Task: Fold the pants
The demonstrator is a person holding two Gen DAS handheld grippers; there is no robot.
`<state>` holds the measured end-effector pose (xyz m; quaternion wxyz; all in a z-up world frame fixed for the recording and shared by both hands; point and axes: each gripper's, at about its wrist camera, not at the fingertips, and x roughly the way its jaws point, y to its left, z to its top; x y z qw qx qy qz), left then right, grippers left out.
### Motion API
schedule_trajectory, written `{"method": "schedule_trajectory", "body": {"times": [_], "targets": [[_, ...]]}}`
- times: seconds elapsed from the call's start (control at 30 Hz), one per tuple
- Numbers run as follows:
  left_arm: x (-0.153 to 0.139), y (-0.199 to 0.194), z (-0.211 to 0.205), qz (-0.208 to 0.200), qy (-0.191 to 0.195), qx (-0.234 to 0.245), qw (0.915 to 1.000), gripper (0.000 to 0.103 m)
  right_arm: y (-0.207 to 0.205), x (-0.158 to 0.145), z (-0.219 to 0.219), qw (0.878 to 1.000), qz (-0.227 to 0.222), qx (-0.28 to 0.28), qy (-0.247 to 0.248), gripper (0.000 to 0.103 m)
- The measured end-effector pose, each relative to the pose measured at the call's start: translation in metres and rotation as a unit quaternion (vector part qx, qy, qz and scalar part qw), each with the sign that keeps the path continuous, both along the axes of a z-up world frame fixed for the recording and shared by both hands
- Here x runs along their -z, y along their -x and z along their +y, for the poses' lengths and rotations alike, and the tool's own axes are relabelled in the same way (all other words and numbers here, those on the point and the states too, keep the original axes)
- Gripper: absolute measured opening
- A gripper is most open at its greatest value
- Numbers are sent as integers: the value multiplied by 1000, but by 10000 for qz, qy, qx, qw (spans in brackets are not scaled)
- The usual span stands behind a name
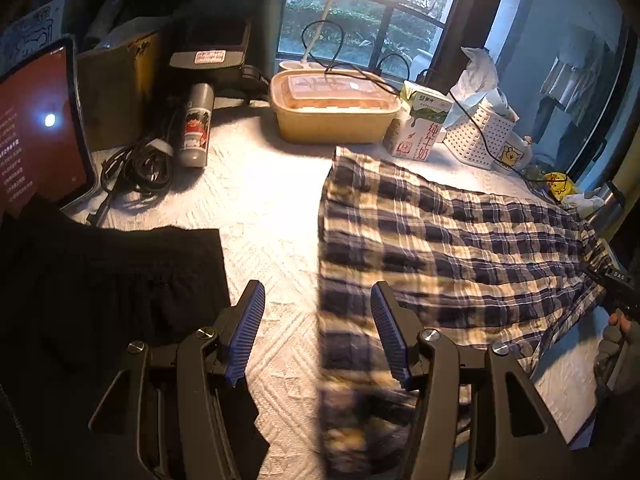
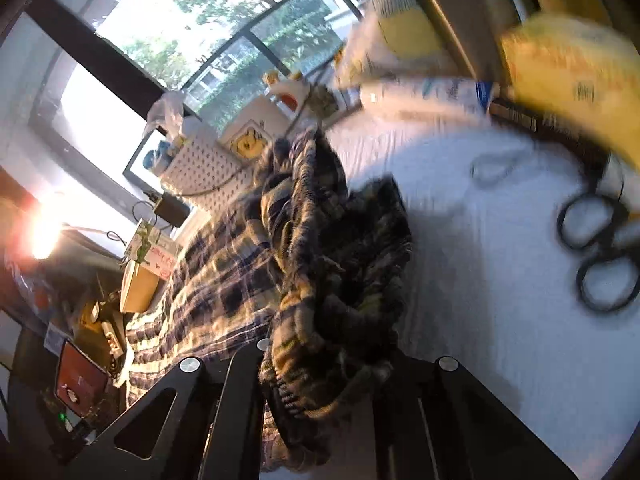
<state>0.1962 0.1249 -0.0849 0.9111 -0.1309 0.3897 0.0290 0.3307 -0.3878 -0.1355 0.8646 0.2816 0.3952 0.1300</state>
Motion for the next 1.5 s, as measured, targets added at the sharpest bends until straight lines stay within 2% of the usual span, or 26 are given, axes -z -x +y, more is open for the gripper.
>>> {"method": "schedule_trajectory", "body": {"times": [0.2,0.37,0.53,0.67,0.87,1.03,1.23,1.33,1.43,1.47,1.5], "targets": [[-4,-2,-9,-116,20,141,9998,55,-6,-32,-28,9982,-302,390,337,9],[0,-1,-10,-129,135,214,9996,55,0,-66,-17,9944,-677,328,738,9],[1,2,-4,-216,233,255,9992,55,9,-103,19,9879,-1122,79,1071,9],[0,6,4,-311,264,317,9987,55,15,-133,65,9800,-1487,-278,1292,9],[0,15,16,-415,424,391,9975,55,24,-157,157,9595,-1896,-980,1841,9],[-3,21,26,-503,526,443,9964,55,32,-148,229,9424,-1981,-1473,2259,9],[-4,30,41,-531,545,460,9960,55,38,-103,324,9200,-1785,-2101,2785,9],[-1,34,48,-479,557,394,9965,55,42,-79,353,9120,-1643,-2391,2899,9],[1,37,53,-468,582,296,9968,55,47,-59,371,9076,-1271,-2815,2843,13],[1,37,54,-468,591,272,9968,55,49,-50,379,8988,-1021,-3200,2816,15],[2,37,55,-457,597,247,9969,55,52,-43,385,8888,-885,-3476,2854,22]]}}
